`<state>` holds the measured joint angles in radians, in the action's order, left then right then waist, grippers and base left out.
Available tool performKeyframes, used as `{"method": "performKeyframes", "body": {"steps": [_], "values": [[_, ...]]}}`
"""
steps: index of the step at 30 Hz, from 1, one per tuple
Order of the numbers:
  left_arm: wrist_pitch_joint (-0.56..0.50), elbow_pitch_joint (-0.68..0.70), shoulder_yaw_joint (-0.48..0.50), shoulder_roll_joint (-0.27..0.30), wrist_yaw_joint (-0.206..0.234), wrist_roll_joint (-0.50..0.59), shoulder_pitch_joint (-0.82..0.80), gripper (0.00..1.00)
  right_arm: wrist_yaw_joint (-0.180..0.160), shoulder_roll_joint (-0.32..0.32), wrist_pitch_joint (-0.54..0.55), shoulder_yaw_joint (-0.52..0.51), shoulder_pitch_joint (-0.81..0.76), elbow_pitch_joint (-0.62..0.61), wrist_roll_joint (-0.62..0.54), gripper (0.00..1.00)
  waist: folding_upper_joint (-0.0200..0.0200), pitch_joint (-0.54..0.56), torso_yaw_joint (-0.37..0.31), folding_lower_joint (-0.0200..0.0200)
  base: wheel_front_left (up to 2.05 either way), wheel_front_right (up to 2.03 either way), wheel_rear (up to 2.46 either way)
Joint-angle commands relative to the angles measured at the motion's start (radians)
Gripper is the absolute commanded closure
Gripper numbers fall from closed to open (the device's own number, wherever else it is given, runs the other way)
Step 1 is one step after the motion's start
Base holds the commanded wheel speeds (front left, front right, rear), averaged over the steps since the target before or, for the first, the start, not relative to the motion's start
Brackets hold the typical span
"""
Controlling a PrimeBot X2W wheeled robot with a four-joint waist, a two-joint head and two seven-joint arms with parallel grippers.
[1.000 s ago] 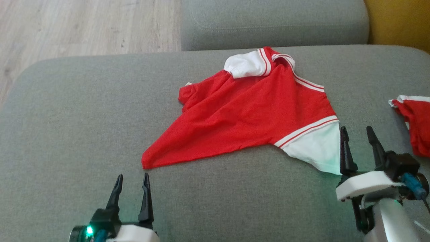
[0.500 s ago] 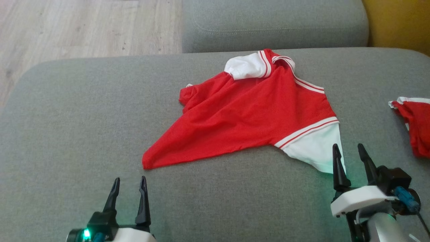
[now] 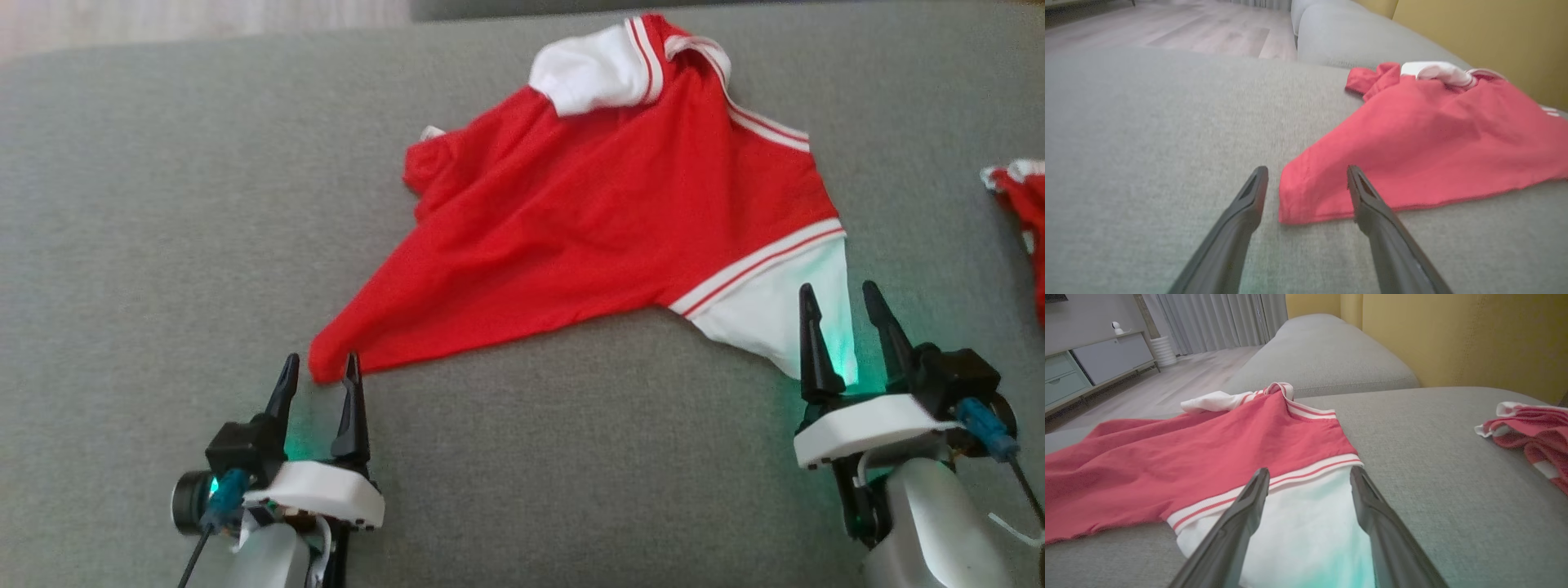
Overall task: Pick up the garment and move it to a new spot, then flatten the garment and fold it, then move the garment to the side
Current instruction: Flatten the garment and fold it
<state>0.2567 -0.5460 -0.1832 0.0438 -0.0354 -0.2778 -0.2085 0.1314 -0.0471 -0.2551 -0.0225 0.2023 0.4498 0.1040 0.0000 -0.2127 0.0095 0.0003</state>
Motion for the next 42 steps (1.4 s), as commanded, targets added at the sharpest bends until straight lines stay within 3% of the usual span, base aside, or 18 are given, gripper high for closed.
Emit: {"method": "performKeyframes", "body": {"steps": [1,8,9,10,11,24,25,26,27,35,42], "values": [[0.005,0.005,0.035,0.006,0.0,-0.003,-0.026,0.0,-0.001,-0.003,-0.007,0.017,0.026,-0.034,-0.011,0.0,0.0,-0.03,-0.021,-0.0003,0.0,0.0,0.0],[0.005,-0.063,0.034,0.006,0.009,-0.043,-0.056,0.0,-0.001,-0.003,-0.007,-0.008,0.027,-0.034,-0.019,0.0,0.0,-0.053,-0.043,-0.0003,0.0,0.0,0.0],[0.005,-0.067,0.029,0.006,0.006,-0.05,-0.057,0.31,-0.001,-0.003,-0.007,-0.011,0.024,-0.033,-0.019,0.0,0.0,-0.054,-0.045,-0.0003,0.0,0.0,0.0],[0.005,-0.07,0.024,0.006,0.003,-0.056,-0.057,0.95,-0.001,-0.003,-0.007,-0.014,0.02,-0.03,-0.02,0.0,0.0,-0.054,-0.046,-0.0003,0.0,0.0,0.0],[0.005,-0.07,0.021,0.006,0.002,-0.061,-0.057,1.0,-0.001,-0.003,-0.007,-0.015,0.015,-0.025,-0.019,0.0,0.0,-0.054,-0.047,-0.0003,0.0,0.0,0.0],[0.005,-0.042,-0.023,0.006,0.01,-0.056,-0.034,1.0,-0.001,-0.003,-0.007,0.031,-0.004,0.168,0.02,0.0,0.0,-0.053,-0.037,-0.0003,0.0,0.0,0.0],[0.005,-0.041,-0.024,0.006,0.01,-0.055,-0.033,1.0,-0.001,-0.003,-0.007,0.039,-0.006,0.186,0.023,0.13,0.0,-0.052,-0.036,-0.0003,0.0,0.0,0.0],[0.005,-0.04,-0.024,0.006,0.011,-0.055,-0.031,1.0,-0.001,-0.003,-0.007,0.051,-0.008,0.204,0.023,0.73,0.0,-0.051,-0.036,-0.0003,0.0,0.0,0.0],[0.005,-0.038,-0.024,0.006,0.011,-0.053,-0.03,1.0,-0.001,-0.003,-0.007,0.062,-0.009,0.22,0.029,1.0,0.0,-0.049,-0.036,-0.0003,0.0,0.0,0.0],[0.005,-0.003,-0.002,0.006,0.003,-0.035,-0.018,1.0,-0.001,-0.003,-0.007,0.091,0.013,0.243,0.109,1.0,0.0,-0.028,-0.047,-0.0003,0.0,0.0,0.0],[0.005,0.078,0.024,0.006,-0.029,-0.009,-0.038,1.0,-0.001,-0.003,-0.007,0.081,0.068,0.046,0.211,1.0,0.0,0.025,-0.055,-0.0003,0.0,0.0,0.0]]}}
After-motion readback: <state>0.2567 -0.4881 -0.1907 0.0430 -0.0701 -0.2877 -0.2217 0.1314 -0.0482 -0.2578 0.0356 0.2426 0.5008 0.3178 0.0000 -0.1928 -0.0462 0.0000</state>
